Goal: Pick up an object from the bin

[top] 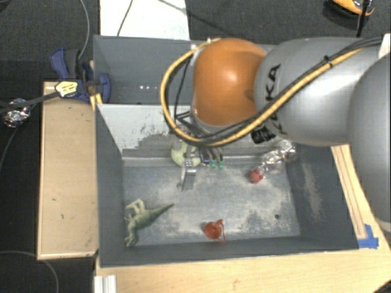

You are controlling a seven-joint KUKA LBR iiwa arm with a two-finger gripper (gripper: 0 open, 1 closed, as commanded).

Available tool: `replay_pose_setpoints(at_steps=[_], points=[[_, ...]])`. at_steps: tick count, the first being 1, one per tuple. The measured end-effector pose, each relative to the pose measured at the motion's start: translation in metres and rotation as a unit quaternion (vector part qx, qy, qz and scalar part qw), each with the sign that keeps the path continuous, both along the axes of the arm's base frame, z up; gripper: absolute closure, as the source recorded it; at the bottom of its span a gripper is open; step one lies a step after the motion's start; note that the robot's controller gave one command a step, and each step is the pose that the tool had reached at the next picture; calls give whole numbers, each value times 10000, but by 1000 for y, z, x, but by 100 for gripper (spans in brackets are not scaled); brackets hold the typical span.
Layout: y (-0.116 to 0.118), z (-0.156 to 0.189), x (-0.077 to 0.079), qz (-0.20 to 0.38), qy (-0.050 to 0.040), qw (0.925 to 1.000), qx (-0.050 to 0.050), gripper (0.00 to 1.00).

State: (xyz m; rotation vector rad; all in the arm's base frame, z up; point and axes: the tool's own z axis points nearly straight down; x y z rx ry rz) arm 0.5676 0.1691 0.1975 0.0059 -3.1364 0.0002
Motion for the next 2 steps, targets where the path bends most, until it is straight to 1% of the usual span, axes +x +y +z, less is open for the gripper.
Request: replay_pose_setpoints(at_steps=[1, 2], points=[[-1, 5, 2, -23, -42, 10000, 8, 0], [15, -29, -5, 823, -72, 9966, 11, 0]])
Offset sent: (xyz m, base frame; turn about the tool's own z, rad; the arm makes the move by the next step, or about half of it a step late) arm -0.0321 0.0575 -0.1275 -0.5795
